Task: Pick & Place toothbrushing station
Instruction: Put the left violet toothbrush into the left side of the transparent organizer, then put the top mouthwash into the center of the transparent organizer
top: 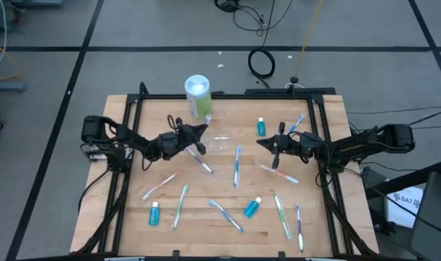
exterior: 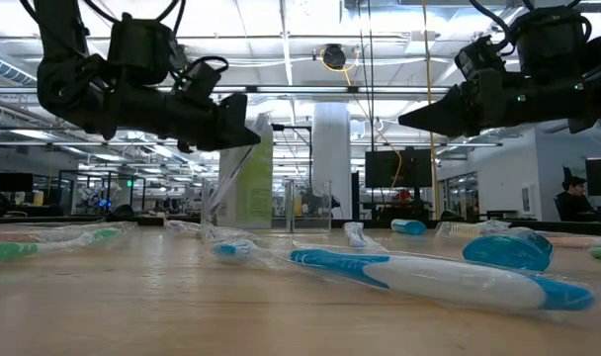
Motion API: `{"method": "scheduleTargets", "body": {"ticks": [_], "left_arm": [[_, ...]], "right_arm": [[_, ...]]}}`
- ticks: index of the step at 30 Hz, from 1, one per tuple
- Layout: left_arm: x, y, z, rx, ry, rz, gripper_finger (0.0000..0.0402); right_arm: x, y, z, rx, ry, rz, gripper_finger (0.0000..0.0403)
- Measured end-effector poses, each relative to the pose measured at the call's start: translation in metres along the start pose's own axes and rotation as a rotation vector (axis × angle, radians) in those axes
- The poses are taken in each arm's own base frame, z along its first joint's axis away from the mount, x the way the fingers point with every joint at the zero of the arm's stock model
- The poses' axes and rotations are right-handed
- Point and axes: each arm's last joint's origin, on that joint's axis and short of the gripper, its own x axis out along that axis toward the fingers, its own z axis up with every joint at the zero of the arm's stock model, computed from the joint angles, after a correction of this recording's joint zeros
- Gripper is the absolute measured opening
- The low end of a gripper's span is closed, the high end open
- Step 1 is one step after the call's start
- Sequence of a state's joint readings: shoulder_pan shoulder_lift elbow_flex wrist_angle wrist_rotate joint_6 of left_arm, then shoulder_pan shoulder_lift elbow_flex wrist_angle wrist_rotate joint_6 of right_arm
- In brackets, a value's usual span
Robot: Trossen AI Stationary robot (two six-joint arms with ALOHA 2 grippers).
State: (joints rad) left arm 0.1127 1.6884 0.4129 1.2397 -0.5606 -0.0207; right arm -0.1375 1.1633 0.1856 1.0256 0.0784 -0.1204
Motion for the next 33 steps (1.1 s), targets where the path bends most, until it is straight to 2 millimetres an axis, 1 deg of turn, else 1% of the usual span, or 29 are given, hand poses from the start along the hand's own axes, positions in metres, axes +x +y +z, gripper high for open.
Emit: {"method": "scheduleTargets", "body": {"ticks": [6, 13, 21, 27, 33], "left_arm": [[0.0, 0.003, -0.005, -0.039, 0.038, 0.106, 0.0005], [-0.001, 0.003, -0.007, -0.1, 0.049, 0.124, 0.0044], [-0.003, 0.0, -0.007, -0.077, 0.05, 0.108, 0.0077], [-0.007, -0.002, 0.003, -0.039, 0.034, 0.115, 0.0098], [-0.022, -0.002, 0.026, -0.007, 0.05, 0.149, 0.0122]], "right_arm": [[0.0, 0.0, 0.0, 0.0, -0.002, 0.0, 0.0004], [0.0, 0.0, 0.0, 0.0, -0.002, 0.0, 0.0004], [0.0, 0.0, 0.0, 0.0, -0.002, 0.0, 0.0004], [0.0, 0.0, 0.0, 0.0, -0.003, 0.0, 0.0004], [0.0, 0.0, 0.0, 0.0, -0.003, 0.0, 0.0004]]}}
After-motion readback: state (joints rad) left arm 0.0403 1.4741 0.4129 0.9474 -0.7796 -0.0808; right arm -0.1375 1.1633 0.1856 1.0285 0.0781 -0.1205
